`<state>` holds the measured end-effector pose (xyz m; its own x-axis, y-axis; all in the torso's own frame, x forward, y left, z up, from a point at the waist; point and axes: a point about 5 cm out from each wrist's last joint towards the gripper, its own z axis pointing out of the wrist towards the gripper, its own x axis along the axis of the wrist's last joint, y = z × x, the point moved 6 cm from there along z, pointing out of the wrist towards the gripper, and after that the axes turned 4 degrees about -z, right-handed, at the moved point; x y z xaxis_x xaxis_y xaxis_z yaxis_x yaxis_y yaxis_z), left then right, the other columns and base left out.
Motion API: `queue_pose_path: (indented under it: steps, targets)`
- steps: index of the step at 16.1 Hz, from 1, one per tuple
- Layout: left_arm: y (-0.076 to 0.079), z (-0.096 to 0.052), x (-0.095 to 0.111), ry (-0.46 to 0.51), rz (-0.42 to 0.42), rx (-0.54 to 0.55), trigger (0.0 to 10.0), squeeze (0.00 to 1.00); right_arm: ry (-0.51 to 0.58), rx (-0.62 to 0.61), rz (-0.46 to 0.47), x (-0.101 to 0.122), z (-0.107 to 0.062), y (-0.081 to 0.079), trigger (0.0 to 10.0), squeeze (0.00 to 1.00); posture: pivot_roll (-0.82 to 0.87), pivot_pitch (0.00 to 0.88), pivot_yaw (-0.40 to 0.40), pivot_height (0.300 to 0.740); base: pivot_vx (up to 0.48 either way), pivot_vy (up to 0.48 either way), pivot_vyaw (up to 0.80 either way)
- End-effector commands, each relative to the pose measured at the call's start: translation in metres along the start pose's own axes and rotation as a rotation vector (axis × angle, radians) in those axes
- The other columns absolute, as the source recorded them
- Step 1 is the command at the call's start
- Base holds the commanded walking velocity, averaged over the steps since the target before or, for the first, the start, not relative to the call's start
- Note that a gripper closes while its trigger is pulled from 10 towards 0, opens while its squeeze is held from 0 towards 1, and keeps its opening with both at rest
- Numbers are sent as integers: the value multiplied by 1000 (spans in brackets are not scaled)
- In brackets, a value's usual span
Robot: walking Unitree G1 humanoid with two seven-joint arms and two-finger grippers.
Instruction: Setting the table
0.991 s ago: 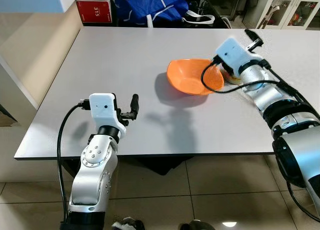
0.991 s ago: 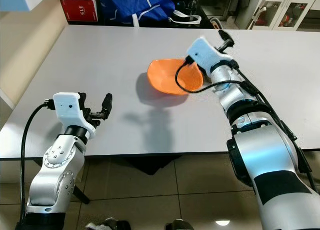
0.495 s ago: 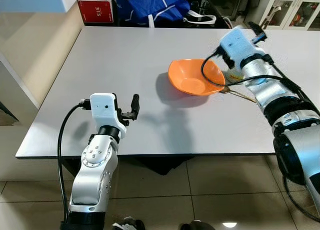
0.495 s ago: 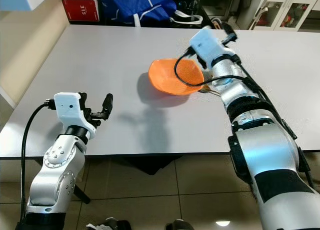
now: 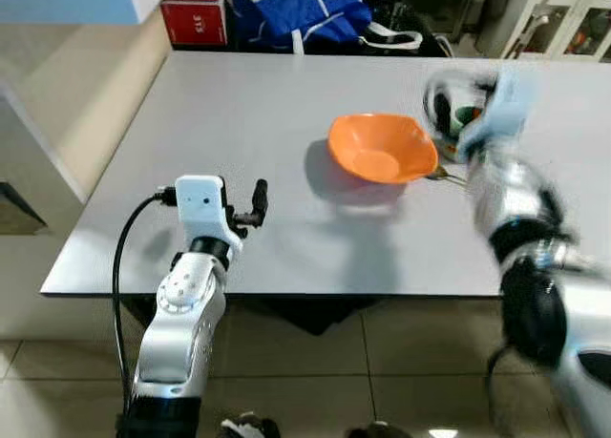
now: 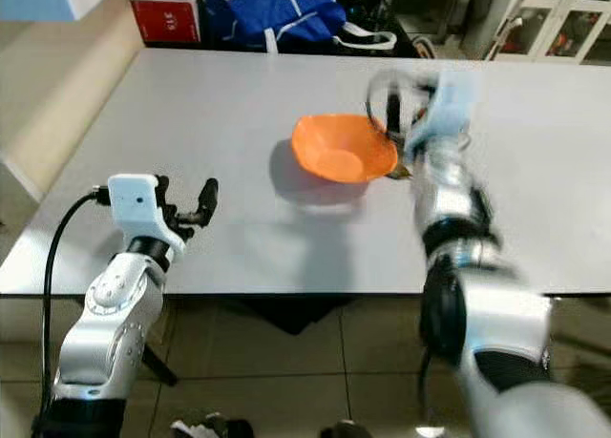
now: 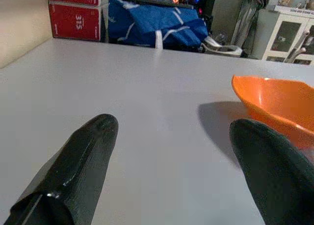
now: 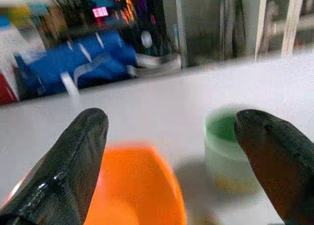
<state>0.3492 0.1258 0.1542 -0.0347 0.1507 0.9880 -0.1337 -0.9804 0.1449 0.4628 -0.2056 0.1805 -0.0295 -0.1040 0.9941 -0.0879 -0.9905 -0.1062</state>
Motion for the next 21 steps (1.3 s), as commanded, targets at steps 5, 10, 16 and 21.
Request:
queue_pose_path:
  steps: [5,10,16,21]
  targets:
    - [4,3,-3,-15,13,-39,10000,0,-11,35,15,-42,-21,-18,10000,0,-164,0,54,740,0,-260,0]
    - [6,6,-1,-10,15,-54,10000,0,20,100,-64,-40,-24,-37,10000,0,-163,0,58,740,0,-452,0]
    - [4,6,-2,-10,6,-44,10000,0,65,221,-235,-34,-27,-62,10000,0,-159,0,59,740,88,-132,0]
    - [3,6,-2,-15,23,-45,10000,0,84,252,-310,-19,-20,-61,10000,0,-156,4,61,740,0,0,0]
